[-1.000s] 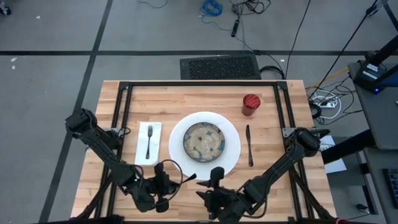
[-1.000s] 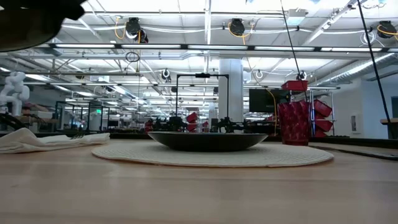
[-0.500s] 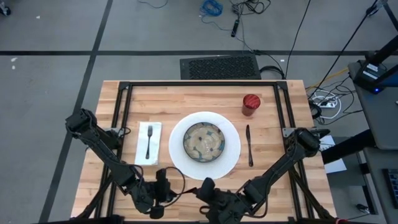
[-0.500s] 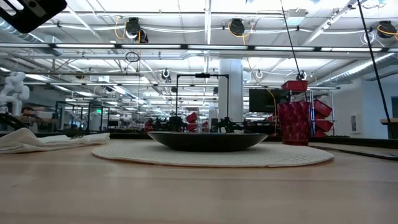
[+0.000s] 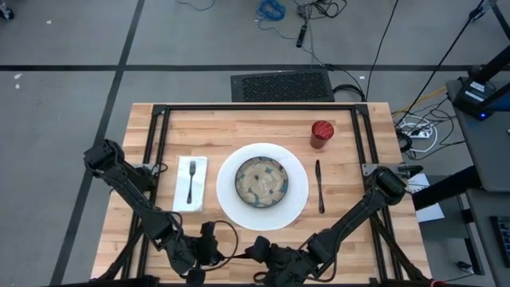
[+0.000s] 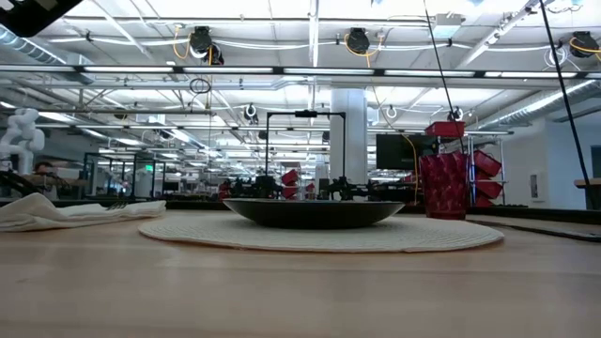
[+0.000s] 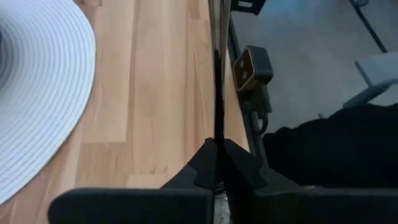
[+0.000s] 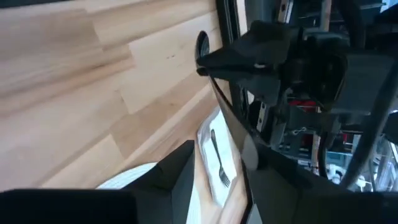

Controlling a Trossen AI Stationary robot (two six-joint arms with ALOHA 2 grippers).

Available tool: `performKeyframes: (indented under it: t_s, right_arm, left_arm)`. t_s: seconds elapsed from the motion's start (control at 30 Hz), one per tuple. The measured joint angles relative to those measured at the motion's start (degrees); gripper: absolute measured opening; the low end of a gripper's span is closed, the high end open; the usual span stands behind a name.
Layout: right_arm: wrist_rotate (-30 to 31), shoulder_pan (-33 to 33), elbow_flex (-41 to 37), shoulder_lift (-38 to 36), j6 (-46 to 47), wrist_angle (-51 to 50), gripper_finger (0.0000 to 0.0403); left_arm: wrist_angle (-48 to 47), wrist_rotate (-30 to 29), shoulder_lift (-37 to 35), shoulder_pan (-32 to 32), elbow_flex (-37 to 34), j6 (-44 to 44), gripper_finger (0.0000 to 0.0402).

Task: Set table place
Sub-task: Put the black spoon to the right of the black knife

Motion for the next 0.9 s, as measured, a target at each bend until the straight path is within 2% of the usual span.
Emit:
performKeyframes:
  t_s: [0.2, 0.33, 0.7, 0.9]
  right_arm:
    - [-0.03, 0.58, 0.00, -0.11, -1.20, 5.95, 0.0100]
    - [-0.35, 0.96, 0.01, -0.11, -2.78, 6.43, 0.0088]
    - [-0.47, 0.83, 0.02, -0.13, -2.00, 6.43, 0.0084]
    - [-4.55, 0.12, 0.02, -0.20, 1.56, 5.68, 0.0075]
  left_arm:
    - [-0.14, 0.59, 0.00, -0.19, 0.00, 0.73, 0.0000]
    - [-0.18, 0.66, 0.00, -0.35, 0.02, 0.99, 0.0000]
    - [-0.38, 0.67, 0.00, -0.35, 0.01, 1.24, 0.0000]
    - [-0.38, 0.88, 0.00, -0.35, 0.02, 1.39, 0.0000]
